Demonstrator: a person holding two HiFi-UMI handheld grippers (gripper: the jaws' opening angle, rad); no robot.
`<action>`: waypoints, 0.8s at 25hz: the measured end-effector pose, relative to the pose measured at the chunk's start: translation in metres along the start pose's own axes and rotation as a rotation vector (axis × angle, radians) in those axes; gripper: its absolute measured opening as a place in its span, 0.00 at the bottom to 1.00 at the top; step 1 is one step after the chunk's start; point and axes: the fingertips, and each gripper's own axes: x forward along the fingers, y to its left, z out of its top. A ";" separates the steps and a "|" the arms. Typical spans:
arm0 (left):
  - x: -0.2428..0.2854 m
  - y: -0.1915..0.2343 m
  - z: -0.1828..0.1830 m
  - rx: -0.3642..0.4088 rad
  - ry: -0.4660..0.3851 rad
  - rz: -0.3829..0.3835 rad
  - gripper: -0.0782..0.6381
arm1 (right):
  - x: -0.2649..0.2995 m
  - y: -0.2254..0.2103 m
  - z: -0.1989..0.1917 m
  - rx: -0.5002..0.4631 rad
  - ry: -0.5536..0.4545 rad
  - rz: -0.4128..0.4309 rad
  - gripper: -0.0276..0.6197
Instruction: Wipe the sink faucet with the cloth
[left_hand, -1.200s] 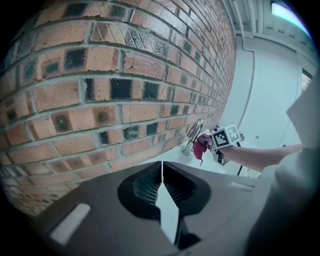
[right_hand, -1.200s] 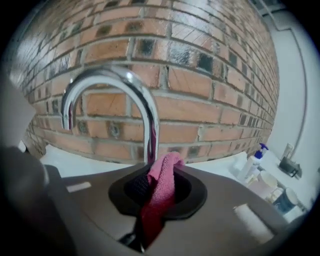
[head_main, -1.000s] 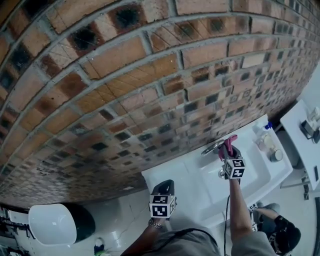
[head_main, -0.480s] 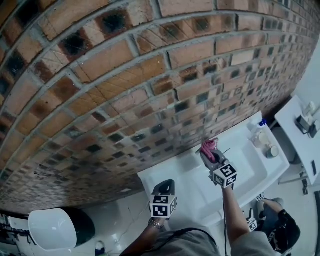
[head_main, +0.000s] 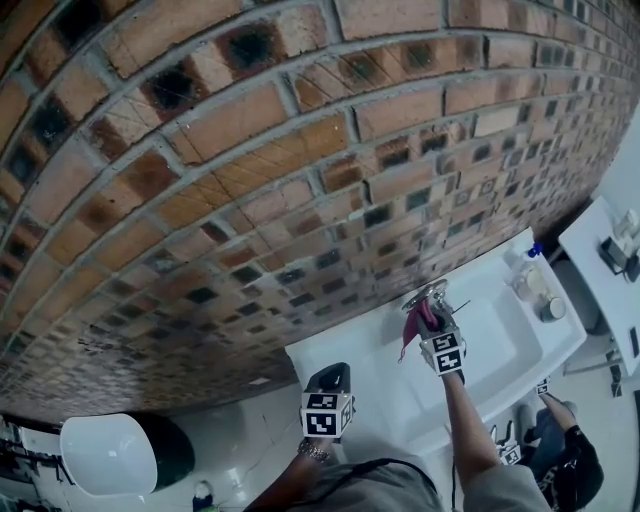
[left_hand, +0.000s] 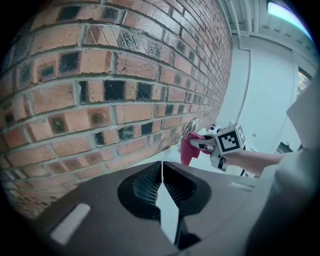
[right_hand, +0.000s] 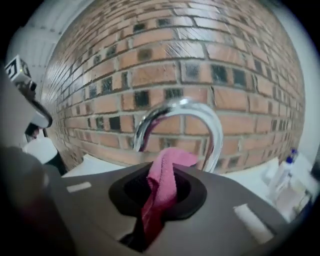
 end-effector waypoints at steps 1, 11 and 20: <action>0.000 0.002 0.000 -0.003 0.001 0.001 0.15 | 0.000 -0.010 0.014 -0.071 -0.027 -0.040 0.10; 0.006 -0.008 -0.003 0.011 0.001 -0.017 0.15 | -0.030 -0.126 -0.025 0.097 0.098 -0.427 0.10; 0.005 -0.007 0.000 0.028 0.011 -0.033 0.15 | 0.000 -0.094 -0.056 0.004 0.246 -0.271 0.10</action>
